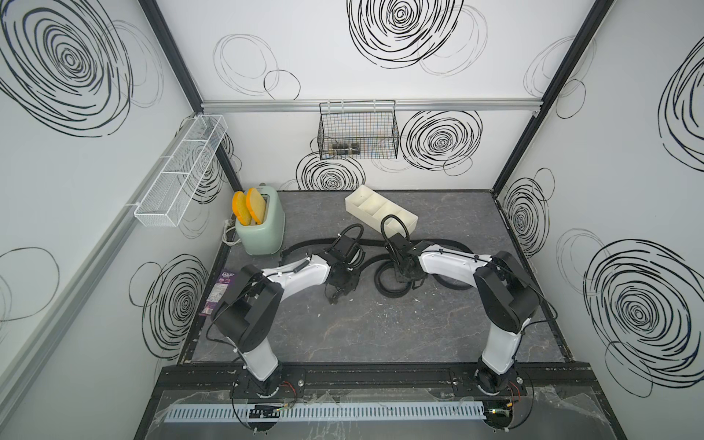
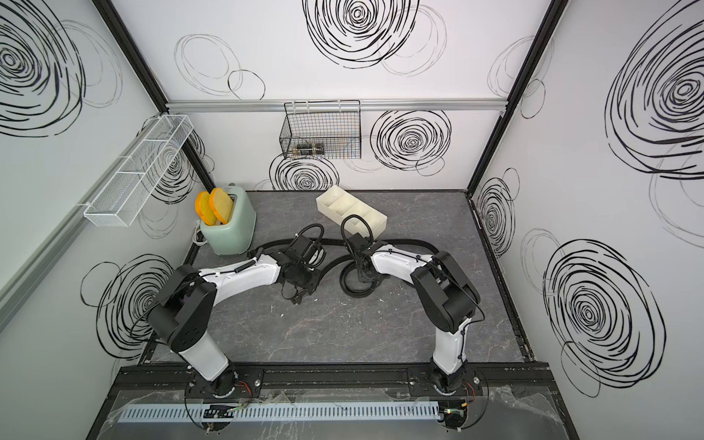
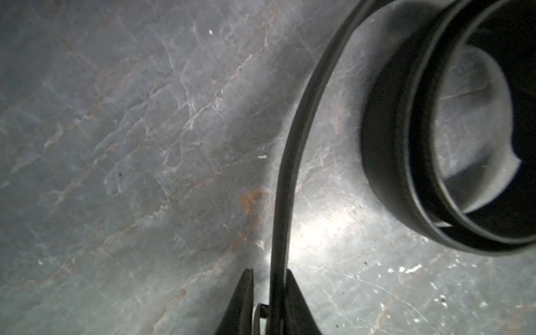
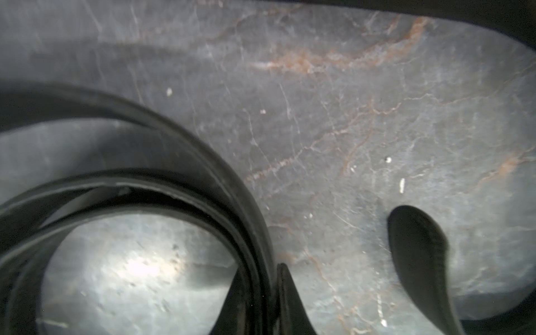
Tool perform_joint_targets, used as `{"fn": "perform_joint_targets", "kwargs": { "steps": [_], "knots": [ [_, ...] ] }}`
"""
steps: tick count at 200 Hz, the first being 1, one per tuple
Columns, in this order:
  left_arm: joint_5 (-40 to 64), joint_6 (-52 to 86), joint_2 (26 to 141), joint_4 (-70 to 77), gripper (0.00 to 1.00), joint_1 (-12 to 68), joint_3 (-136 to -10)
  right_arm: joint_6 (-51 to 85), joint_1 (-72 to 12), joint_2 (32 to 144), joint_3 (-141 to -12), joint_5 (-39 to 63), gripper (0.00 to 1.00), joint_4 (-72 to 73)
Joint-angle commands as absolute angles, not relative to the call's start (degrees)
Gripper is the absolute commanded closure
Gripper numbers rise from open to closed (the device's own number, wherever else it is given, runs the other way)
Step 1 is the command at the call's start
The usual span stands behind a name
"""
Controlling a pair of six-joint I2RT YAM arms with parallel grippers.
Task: Place the belts into the storage roll
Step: Roll the belt at the center of the board.
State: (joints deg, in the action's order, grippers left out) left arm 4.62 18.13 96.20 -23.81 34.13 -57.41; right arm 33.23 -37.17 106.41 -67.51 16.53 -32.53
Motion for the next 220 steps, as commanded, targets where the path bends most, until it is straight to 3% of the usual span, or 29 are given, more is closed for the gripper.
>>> {"fn": "perform_joint_targets", "kwargs": {
  "steps": [1,38,85,102,129,161,200,220],
  "knots": [
    [6.3,24.1,93.0,-21.5,0.82,35.6,-55.1,39.7,-37.0,108.2,-70.2,14.6,1.00,-31.6],
    [7.4,31.2,90.1,-17.8,0.82,39.7,-51.5,42.0,-37.0,111.9,-75.0,15.5,1.00,-31.6],
    [9.3,35.2,93.8,-14.3,0.72,44.9,-53.0,41.5,-38.1,116.4,-81.9,18.2,1.00,-33.5],
    [10.5,36.7,95.0,-12.6,0.60,46.0,-53.6,41.0,-38.5,116.9,-82.9,18.9,1.00,-33.7],
    [14.4,37.8,96.0,-8.0,0.52,47.1,-53.3,39.6,-38.9,117.1,-82.8,21.7,1.00,-33.5],
    [18.1,35.3,92.8,-9.3,0.27,46.3,-53.0,39.3,-38.9,115.6,-80.4,22.9,1.00,-32.2],
    [16.6,29.4,74.5,-19.3,0.03,37.0,-48.3,38.6,-38.8,115.4,-80.5,21.9,1.00,-33.2],
    [17.5,27.4,69.1,-19.5,0.02,28.4,-46.8,38.6,-38.8,115.2,-80.0,21.5,1.00,-33.1]
  ]
}}
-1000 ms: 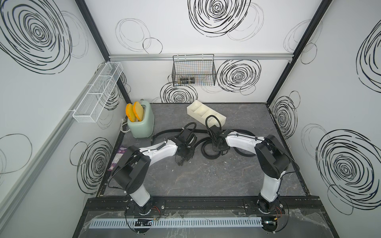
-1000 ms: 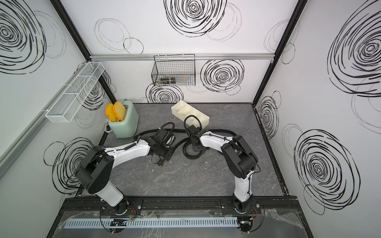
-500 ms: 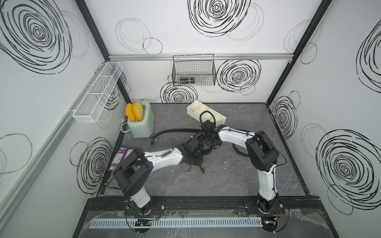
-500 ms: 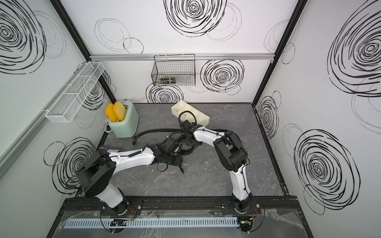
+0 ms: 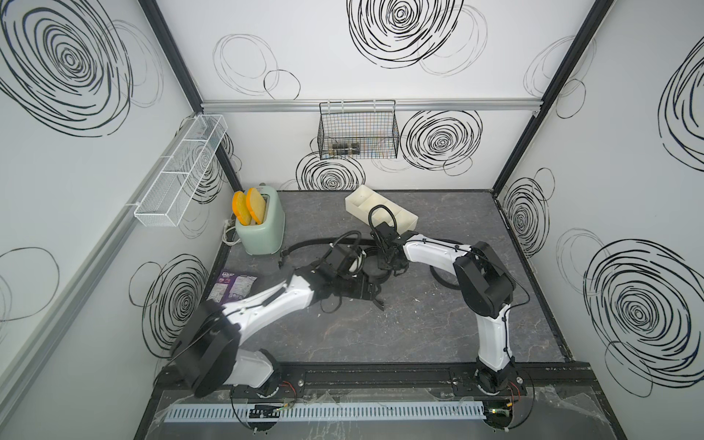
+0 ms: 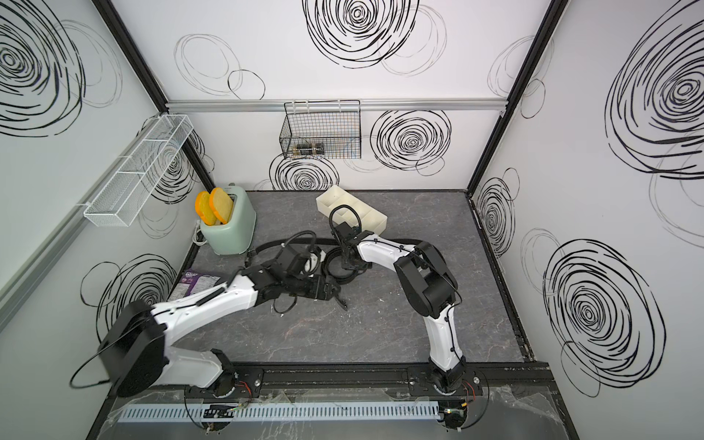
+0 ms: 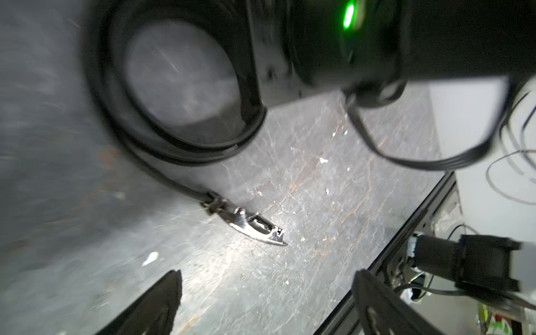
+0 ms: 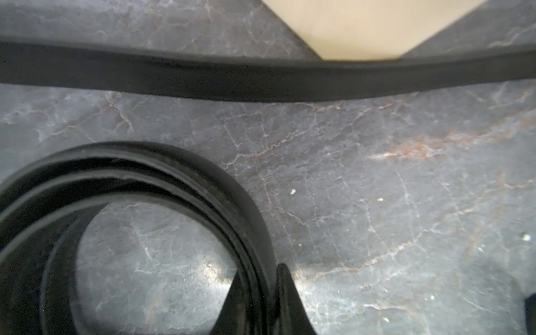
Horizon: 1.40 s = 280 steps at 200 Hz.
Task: Place the belts into the storage roll
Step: Roll the belt at the center of the board.
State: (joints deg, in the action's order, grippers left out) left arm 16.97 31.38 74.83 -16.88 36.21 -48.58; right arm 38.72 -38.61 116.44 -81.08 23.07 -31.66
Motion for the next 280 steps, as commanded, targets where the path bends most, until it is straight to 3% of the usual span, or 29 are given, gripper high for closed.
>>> {"fn": "perform_joint_targets", "kwargs": {
  "steps": [1,38,77,156,216,280],
  "knots": [
    [17.6,27.4,69.0,-19.4,0.02,28.0,-46.7,38.6,-38.8,115.2,-80.0,21.5,1.00,-33.1],
    [23.2,25.7,78.4,-11.2,0.03,18.9,-50.6,38.4,-38.6,115.6,-79.9,21.9,1.00,-33.6],
    [26.0,22.1,91.3,-5.9,0.05,20.2,-59.2,37.5,-37.6,115.9,-80.5,22.7,1.00,-34.6],
    [17.7,13.0,105.5,-11.0,0.10,27.1,-67.0,37.1,-36.9,118.7,-84.8,24.4,1.00,-36.1],
    [12.4,12.8,109.2,-13.7,0.32,27.7,-69.4,37.1,-37.2,118.8,-84.6,24.5,1.00,-36.4],
    [8.7,12.0,112.6,-15.4,0.40,29.6,-71.5,37.0,-37.5,116.6,-81.8,26.0,1.00,-33.6]
  ]
}}
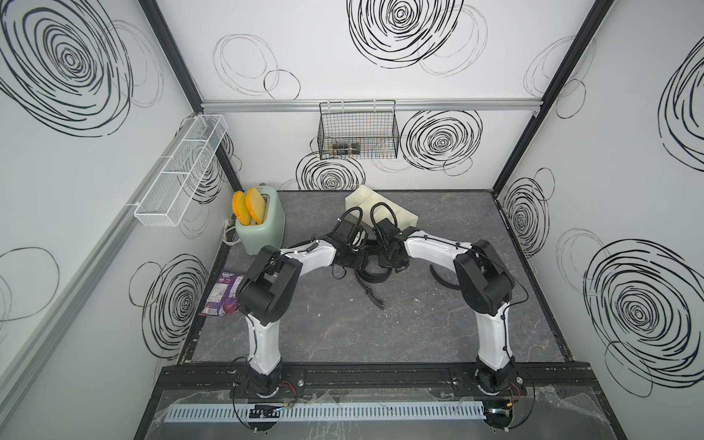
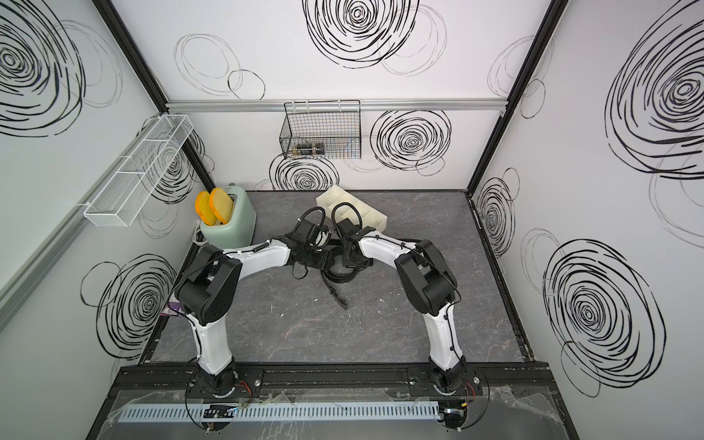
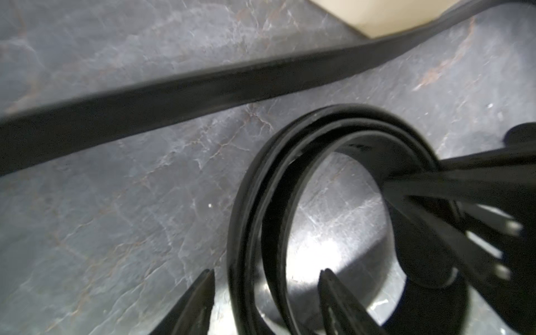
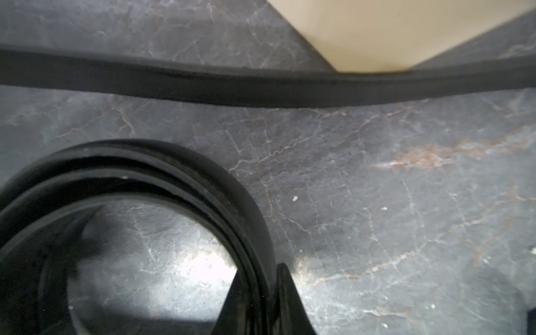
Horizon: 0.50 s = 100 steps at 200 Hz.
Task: Place the belts into the storage roll
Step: Roll the belt at the center of the board.
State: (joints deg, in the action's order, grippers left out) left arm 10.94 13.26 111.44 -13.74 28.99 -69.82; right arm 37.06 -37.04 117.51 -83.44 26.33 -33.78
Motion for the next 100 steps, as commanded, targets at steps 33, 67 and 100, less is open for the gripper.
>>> {"fn": "perform_joint_targets", "kwargs": {
  "steps": [33,67,100],
  "knots": [
    [8.7,12.0,114.0,-16.0,0.52,29.3,-72.6,35.9,-38.3,116.2,-81.2,27.3,1.00,-32.5],
    [8.3,11.8,113.2,-16.5,0.82,29.8,-71.8,35.6,-37.6,114.9,-80.1,28.3,0.95,-32.0],
    [5.0,12.3,111.7,-17.8,0.90,30.1,-70.4,35.8,-35.5,108.6,-79.7,26.9,0.60,-31.1]
  ]
}}
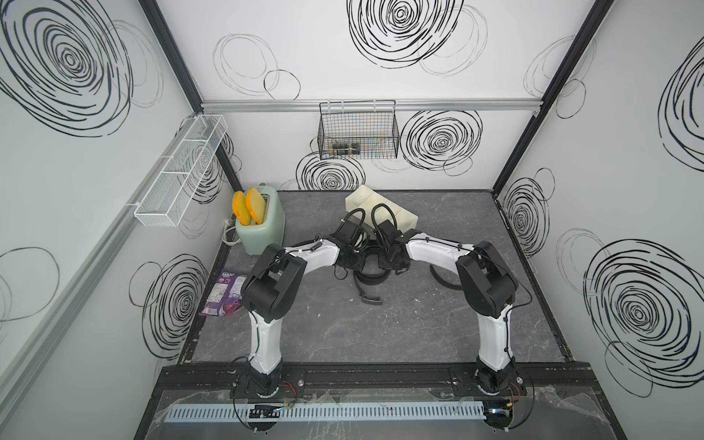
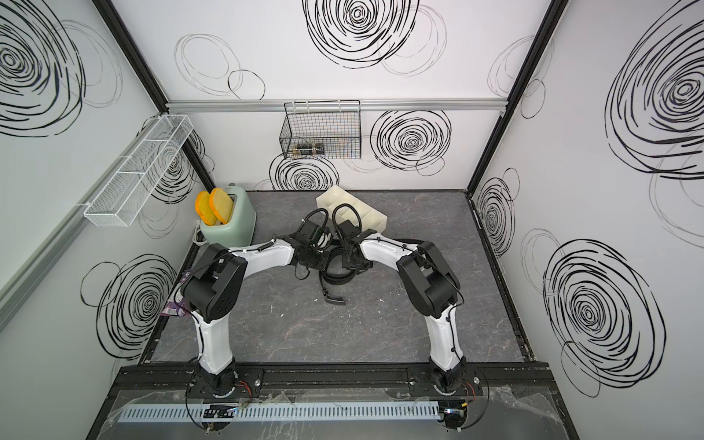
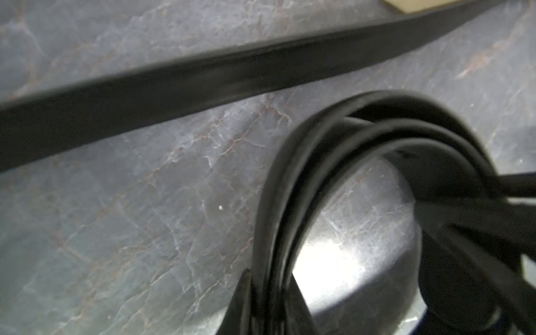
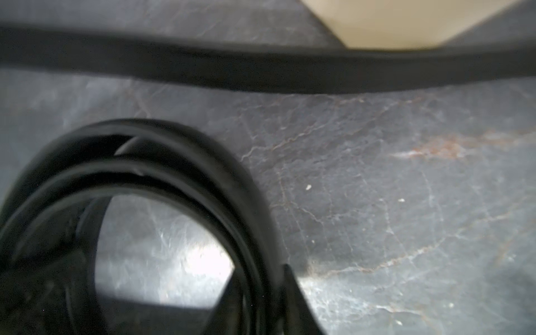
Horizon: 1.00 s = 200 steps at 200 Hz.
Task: Place the belts into the storage roll
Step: Roll the belt at the center of the board.
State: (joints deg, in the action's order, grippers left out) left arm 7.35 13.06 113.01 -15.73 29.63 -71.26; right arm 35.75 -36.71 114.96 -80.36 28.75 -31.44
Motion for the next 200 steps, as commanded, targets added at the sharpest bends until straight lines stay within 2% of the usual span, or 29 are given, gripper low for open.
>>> {"fn": "perform_joint_targets", "kwargs": {
  "steps": [1,9,24,48,73,100,135,168,200],
  "knots": [
    [4.9,12.3,111.7,-17.9,0.90,30.1,-70.3,35.9,-35.4,108.3,-79.6,26.9,0.59,-31.0],
    [4.5,12.5,111.3,-18.0,0.90,30.1,-69.8,36.3,-35.0,106.3,-79.2,27.0,0.54,-30.8],
    [3.5,13.0,110.9,-18.5,0.90,30.1,-69.2,36.1,-34.9,102.0,-77.3,27.9,0.50,-30.0],
    [2.7,13.4,110.3,-19.1,0.90,30.1,-67.9,34.2,-36.0,94.5,-69.0,30.4,0.48,-28.1],
    [3.3,13.3,111.0,-19.9,0.91,30.1,-67.5,33.9,-40.7,86.6,-55.4,33.5,0.47,-19.6],
    [3.6,13.2,110.9,-20.5,0.92,29.9,-66.8,40.4,-46.9,84.5,-47.3,32.6,0.43,-11.9],
    [2.5,12.6,110.1,-21.3,0.91,29.8,-65.7,41.9,-51.4,88.4,-48.7,31.6,0.37,-9.6],
    [2.2,11.6,110.5,-21.9,0.89,29.7,-66.0,28.5,-54.0,92.4,-54.9,26.0,0.34,-15.7],
    [2.8,11.4,111.0,-21.8,0.91,29.4,-65.8,17.3,-56.4,91.1,-55.3,20.1,0.33,-16.8]
  ]
}}
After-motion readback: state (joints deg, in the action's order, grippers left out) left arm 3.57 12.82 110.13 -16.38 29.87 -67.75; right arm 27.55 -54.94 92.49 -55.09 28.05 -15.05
